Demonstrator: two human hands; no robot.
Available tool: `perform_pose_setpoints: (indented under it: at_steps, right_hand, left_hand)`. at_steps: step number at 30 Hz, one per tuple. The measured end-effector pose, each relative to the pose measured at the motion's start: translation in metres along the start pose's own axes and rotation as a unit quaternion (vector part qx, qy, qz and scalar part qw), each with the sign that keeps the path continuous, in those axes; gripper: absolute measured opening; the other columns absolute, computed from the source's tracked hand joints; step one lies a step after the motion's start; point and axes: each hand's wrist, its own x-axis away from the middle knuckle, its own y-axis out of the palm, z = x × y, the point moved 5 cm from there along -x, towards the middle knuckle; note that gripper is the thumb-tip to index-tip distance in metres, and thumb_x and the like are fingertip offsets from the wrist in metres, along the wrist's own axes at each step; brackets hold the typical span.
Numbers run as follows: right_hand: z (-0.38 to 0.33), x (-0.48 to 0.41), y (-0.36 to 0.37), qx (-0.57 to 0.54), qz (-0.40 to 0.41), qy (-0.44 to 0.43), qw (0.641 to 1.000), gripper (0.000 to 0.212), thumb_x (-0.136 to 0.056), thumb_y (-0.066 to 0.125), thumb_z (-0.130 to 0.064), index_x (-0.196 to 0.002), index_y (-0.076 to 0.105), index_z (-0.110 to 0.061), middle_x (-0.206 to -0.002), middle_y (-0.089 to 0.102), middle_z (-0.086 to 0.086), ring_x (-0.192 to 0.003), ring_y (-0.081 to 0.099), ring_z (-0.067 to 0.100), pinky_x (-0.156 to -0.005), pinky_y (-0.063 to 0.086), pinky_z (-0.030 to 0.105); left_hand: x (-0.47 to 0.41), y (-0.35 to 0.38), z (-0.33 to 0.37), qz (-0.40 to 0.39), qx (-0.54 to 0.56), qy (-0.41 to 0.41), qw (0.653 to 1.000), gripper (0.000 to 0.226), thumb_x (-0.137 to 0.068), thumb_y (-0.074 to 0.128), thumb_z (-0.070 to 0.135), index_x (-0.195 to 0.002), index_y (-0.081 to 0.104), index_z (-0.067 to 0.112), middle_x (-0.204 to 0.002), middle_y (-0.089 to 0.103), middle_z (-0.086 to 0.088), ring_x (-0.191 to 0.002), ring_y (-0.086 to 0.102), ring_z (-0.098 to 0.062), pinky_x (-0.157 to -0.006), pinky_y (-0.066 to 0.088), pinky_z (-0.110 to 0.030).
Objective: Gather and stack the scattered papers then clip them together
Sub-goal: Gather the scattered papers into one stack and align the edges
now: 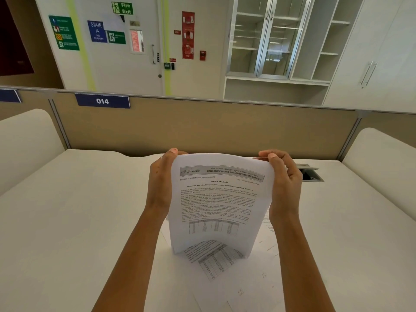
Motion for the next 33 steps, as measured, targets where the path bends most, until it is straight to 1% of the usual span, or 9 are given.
perform_pose_setpoints:
  at_steps: [4, 9, 12, 15, 18, 22, 27, 30, 33]
  right_hand:
    - [0.006, 0.003, -0.003, 0.002, -0.005, 0.005, 1.000, 0.020, -0.082, 0.051, -0.044, -0.078, 0.063, -0.029, -0.063, 0.064, -0.013, -0.056, 0.061, 0.003, -0.048, 0.048, 0.017]
    - [0.019, 0.005, -0.007, 0.007, -0.024, 0.034, 0.999, 0.020, -0.079, 0.050, -0.049, -0.085, 0.061, -0.033, -0.065, 0.065, -0.016, -0.058, 0.063, 0.000, -0.051, 0.050, 0.019]
    - [0.019, 0.004, -0.008, 0.011, -0.031, 0.004, 0.999, 0.044, -0.075, 0.044, -0.073, -0.088, 0.062, -0.035, -0.070, 0.064, -0.017, -0.063, 0.061, -0.001, -0.055, 0.051, 0.020]
    - [0.032, 0.007, -0.009, 0.019, -0.078, 0.002, 0.997, 0.075, -0.063, 0.035, -0.087, -0.106, 0.059, -0.031, -0.085, 0.066, -0.011, -0.077, 0.064, 0.005, -0.064, 0.056, 0.028]
    - [0.058, 0.019, -0.012, 0.051, -0.131, 0.040, 0.989, 0.067, -0.068, 0.052, -0.075, -0.108, 0.057, -0.021, -0.091, 0.071, -0.007, -0.085, 0.070, 0.016, -0.064, 0.059, 0.032]
    - [0.105, 0.038, -0.022, 0.089, -0.124, 0.149, 0.977, 0.014, -0.081, 0.067, -0.025, -0.093, 0.063, -0.031, -0.083, 0.074, -0.013, -0.085, 0.071, 0.021, -0.064, 0.060, 0.031]
    - [0.137, 0.052, -0.029, 0.147, -0.163, 0.207, 0.953, 0.020, -0.078, 0.071, -0.025, -0.096, 0.064, -0.030, -0.101, 0.072, 0.002, -0.095, 0.067, 0.022, -0.082, 0.057, 0.045]
    - [0.139, 0.052, -0.034, 0.150, -0.146, 0.214, 0.954, 0.013, -0.077, 0.072, -0.024, -0.088, 0.067, -0.029, -0.090, 0.074, -0.003, -0.089, 0.069, 0.019, -0.078, 0.059, 0.034]
    - [0.137, 0.048, -0.043, 0.052, -0.082, 0.229, 0.969, 0.030, -0.069, 0.078, -0.028, -0.096, 0.066, -0.024, -0.092, 0.073, 0.002, -0.091, 0.070, 0.025, -0.068, 0.058, 0.024]
  left_hand:
    - [0.002, -0.001, -0.007, -0.020, 0.004, -0.011, 1.000, 0.046, -0.078, 0.039, 0.060, -0.076, 0.059, 0.018, -0.058, 0.066, 0.010, -0.052, 0.063, -0.007, -0.046, 0.047, -0.014]
    - [0.010, -0.002, -0.039, -0.066, 0.003, -0.063, 0.996, 0.069, -0.041, 0.064, 0.080, -0.088, 0.065, 0.029, -0.073, 0.073, 0.011, -0.068, 0.071, -0.011, -0.053, 0.054, -0.019]
    - [0.014, -0.002, -0.052, -0.068, -0.006, -0.080, 0.994, 0.057, -0.048, 0.070, 0.071, -0.092, 0.063, 0.035, -0.077, 0.074, 0.016, -0.075, 0.072, -0.014, -0.056, 0.056, -0.022]
    - [0.013, -0.004, -0.058, -0.051, -0.007, -0.102, 0.994, 0.012, -0.079, 0.062, 0.039, -0.090, 0.063, 0.033, -0.074, 0.074, 0.016, -0.069, 0.071, -0.014, -0.055, 0.057, -0.022]
    - [0.012, -0.006, -0.064, -0.052, -0.007, -0.108, 0.993, 0.010, -0.084, 0.061, 0.030, -0.093, 0.063, 0.031, -0.077, 0.074, 0.013, -0.074, 0.072, -0.014, -0.060, 0.059, -0.025]
    - [0.016, -0.004, -0.078, -0.083, 0.006, -0.138, 0.987, 0.029, -0.073, 0.064, 0.039, -0.100, 0.064, 0.031, -0.091, 0.075, 0.006, -0.085, 0.071, -0.021, -0.072, 0.060, -0.036]
    - [0.018, -0.005, -0.084, -0.064, -0.002, -0.141, 0.988, 0.012, -0.087, 0.059, 0.022, -0.096, 0.063, 0.028, -0.078, 0.074, 0.014, -0.075, 0.072, -0.014, -0.062, 0.059, -0.026]
    - [0.016, -0.014, -0.082, 0.017, 0.039, -0.128, 0.991, 0.009, -0.088, 0.058, 0.021, -0.094, 0.064, 0.025, -0.076, 0.074, 0.014, -0.073, 0.071, -0.012, -0.061, 0.058, -0.023]
    - [0.015, -0.021, -0.088, 0.083, 0.147, -0.152, 0.974, 0.020, -0.087, 0.058, 0.023, -0.106, 0.062, 0.027, -0.096, 0.072, 0.009, -0.092, 0.066, -0.015, -0.075, 0.056, -0.034]
